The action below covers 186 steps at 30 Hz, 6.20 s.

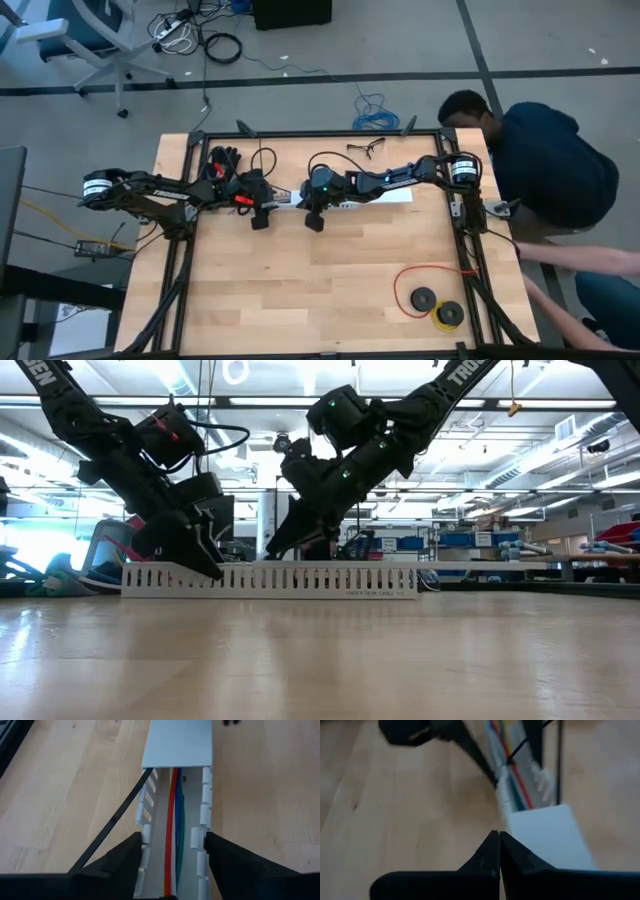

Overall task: Ziptie cables
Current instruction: Close the white cable duct

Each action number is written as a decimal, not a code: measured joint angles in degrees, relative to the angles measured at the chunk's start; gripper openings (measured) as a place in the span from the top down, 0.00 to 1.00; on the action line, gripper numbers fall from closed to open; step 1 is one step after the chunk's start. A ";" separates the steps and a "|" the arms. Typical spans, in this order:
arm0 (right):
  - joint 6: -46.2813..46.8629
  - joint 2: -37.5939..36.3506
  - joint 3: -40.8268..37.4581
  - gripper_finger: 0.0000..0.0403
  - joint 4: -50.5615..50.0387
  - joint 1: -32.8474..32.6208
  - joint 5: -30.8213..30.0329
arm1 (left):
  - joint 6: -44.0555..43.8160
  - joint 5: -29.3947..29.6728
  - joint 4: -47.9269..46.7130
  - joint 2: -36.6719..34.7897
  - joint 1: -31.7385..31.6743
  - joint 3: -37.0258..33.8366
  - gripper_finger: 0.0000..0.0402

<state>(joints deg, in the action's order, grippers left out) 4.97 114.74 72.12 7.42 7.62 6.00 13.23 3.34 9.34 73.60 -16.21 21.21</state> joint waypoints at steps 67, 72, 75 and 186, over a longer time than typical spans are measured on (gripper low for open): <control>-5.57 -1.64 4.76 1.00 -0.25 -0.02 -1.55 | -4.94 -4.37 12.32 6.01 0.15 0.13 0.46; -5.41 -2.23 4.79 1.00 -1.69 -0.68 -1.31 | -4.89 -4.47 12.04 6.01 0.17 0.13 0.37; -5.24 -2.16 4.76 1.00 -1.68 -0.66 -1.49 | -4.66 -4.54 12.00 6.01 0.17 0.11 0.30; -6.70 -2.18 4.83 1.00 -7.10 -2.91 -0.33 | -14.66 12.18 -3.71 -29.72 9.09 -9.14 0.13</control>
<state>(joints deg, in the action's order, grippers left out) -1.74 112.55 76.95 0.32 4.71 5.67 -1.42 15.52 5.64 43.89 -7.11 12.08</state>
